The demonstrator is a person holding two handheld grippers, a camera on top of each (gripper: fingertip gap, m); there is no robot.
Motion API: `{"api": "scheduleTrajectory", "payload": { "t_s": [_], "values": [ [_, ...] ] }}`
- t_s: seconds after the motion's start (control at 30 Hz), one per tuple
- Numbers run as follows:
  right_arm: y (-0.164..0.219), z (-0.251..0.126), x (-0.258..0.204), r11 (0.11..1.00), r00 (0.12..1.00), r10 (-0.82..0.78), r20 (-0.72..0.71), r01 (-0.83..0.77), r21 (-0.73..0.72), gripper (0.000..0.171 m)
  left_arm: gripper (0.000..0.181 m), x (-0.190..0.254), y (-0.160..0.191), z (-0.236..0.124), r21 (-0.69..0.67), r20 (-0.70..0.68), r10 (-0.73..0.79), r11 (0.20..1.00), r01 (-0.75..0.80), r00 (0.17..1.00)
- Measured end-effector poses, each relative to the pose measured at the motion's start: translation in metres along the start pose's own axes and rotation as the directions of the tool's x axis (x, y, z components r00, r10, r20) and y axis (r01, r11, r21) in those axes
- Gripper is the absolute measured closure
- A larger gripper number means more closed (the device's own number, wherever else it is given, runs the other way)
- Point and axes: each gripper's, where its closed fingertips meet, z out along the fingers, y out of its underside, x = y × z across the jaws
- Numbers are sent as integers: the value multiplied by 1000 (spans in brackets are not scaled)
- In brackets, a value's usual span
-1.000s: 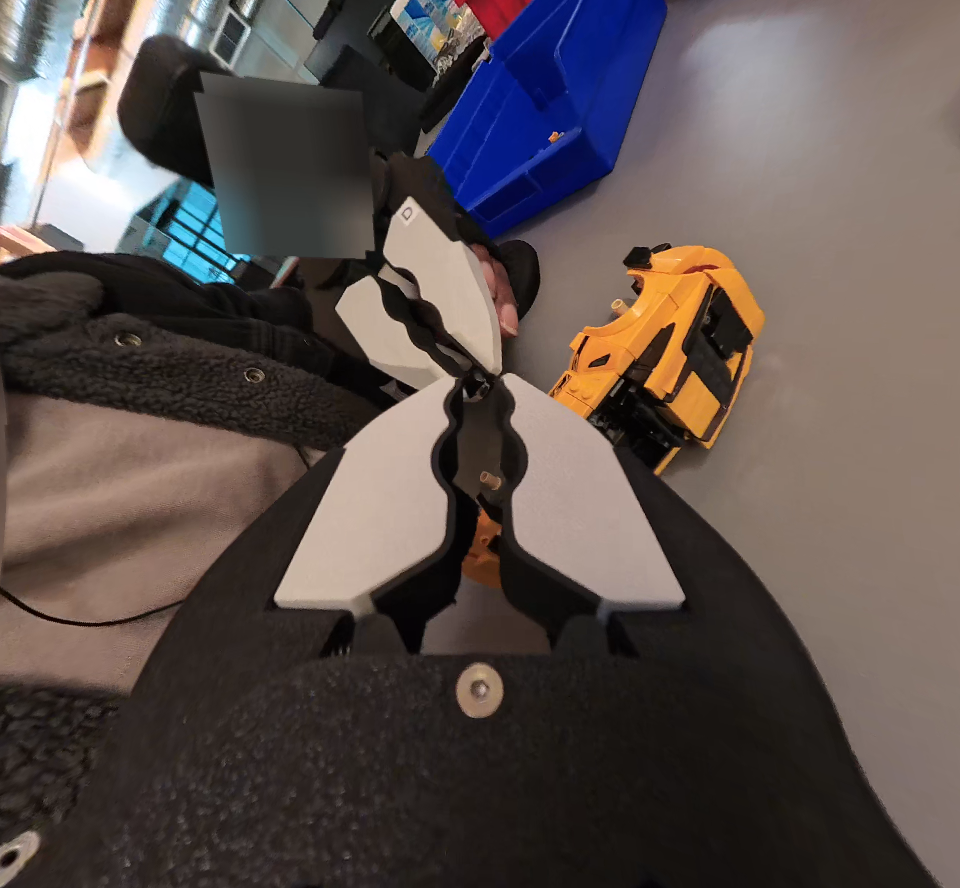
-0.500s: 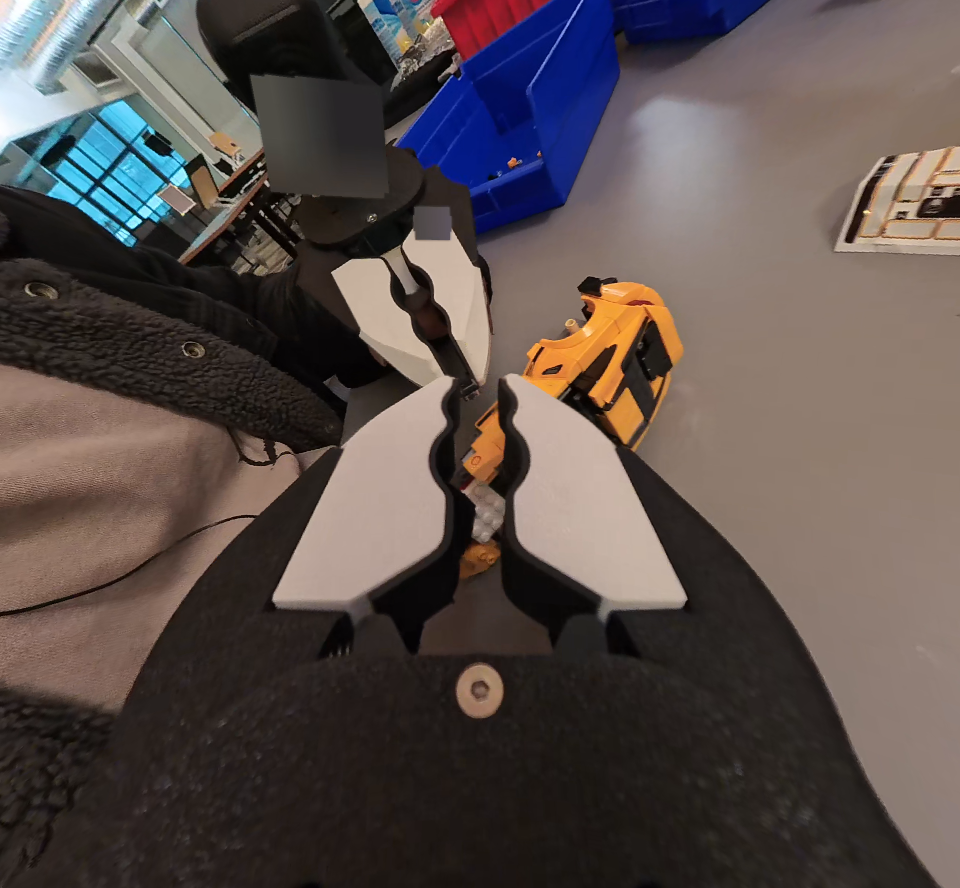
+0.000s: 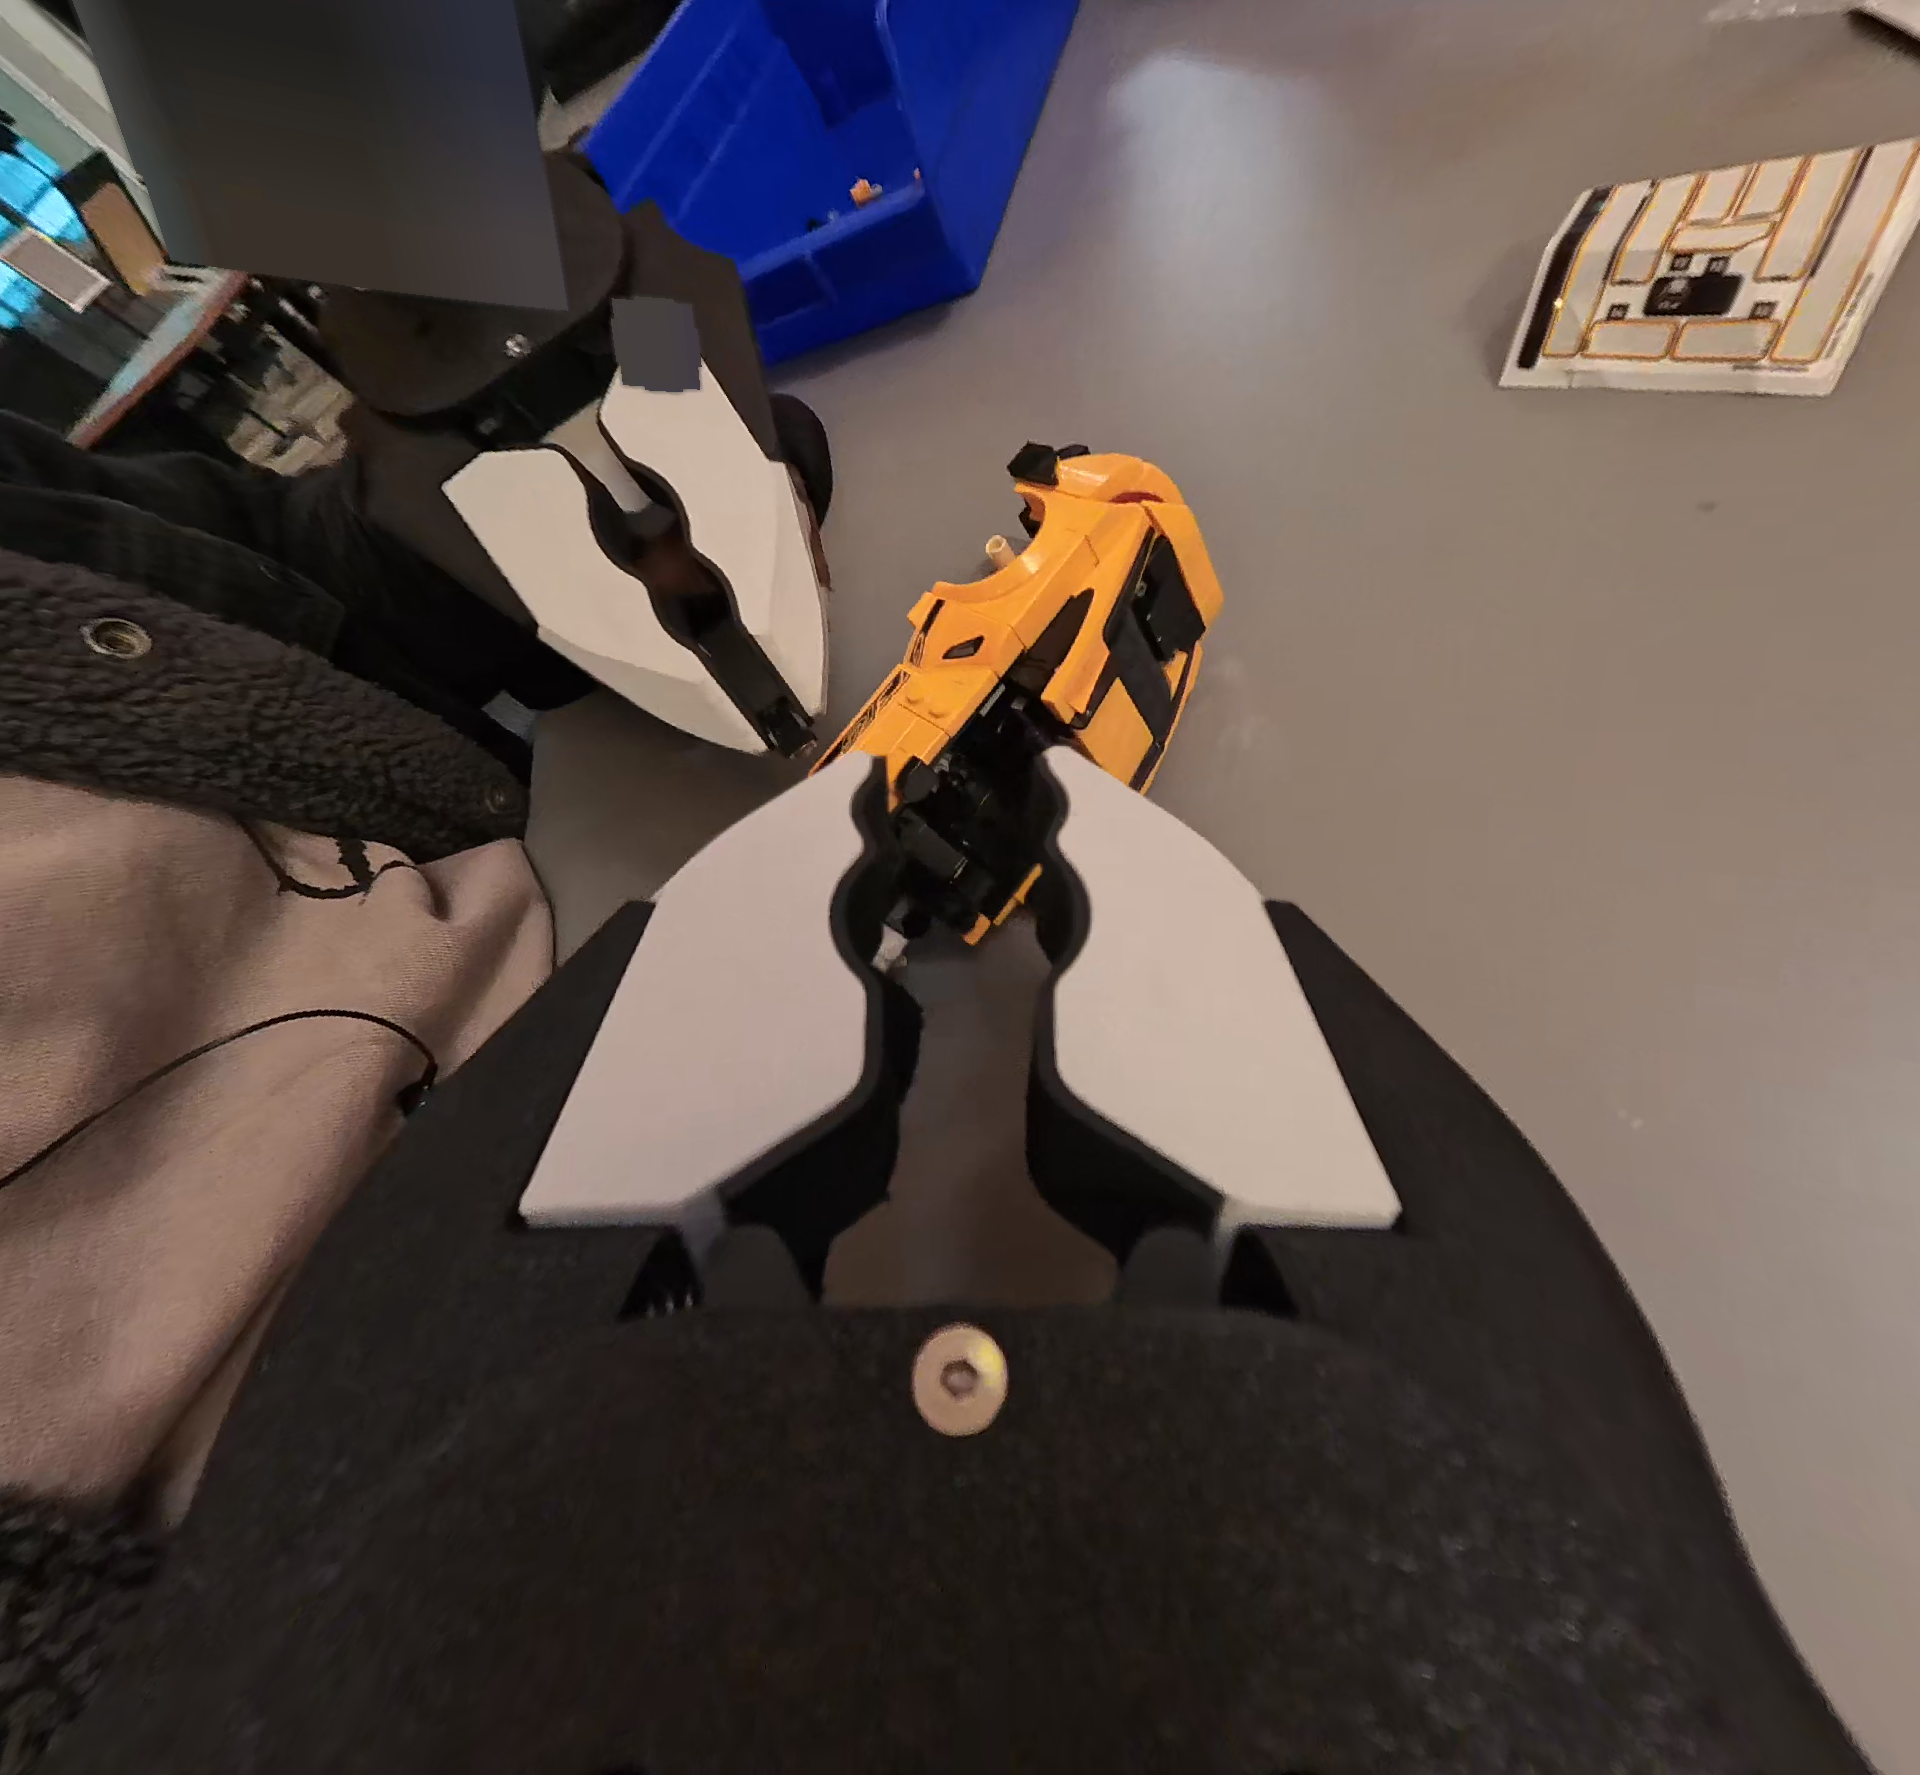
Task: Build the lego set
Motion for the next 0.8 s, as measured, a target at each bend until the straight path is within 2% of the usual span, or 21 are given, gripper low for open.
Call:
{"api": "scheduleTrajectory", "payload": {
  "t_s": [0.17,0.53,0.8],
  "values": [
    [7,9,-4,998,999,50,-9,-50,-49,132,174,4,2,4,-15,12,1,1000,-1,1000],
    [16,15,-8,989,995,90,-49,-95,-116,118,174,6,4,5,-52,96,-23,998,28,995],
    [17,17,-10,985,991,125,-40,-129,-111,119,174,7,4,9,-82,141,-35,995,47,989]
  ]
}}
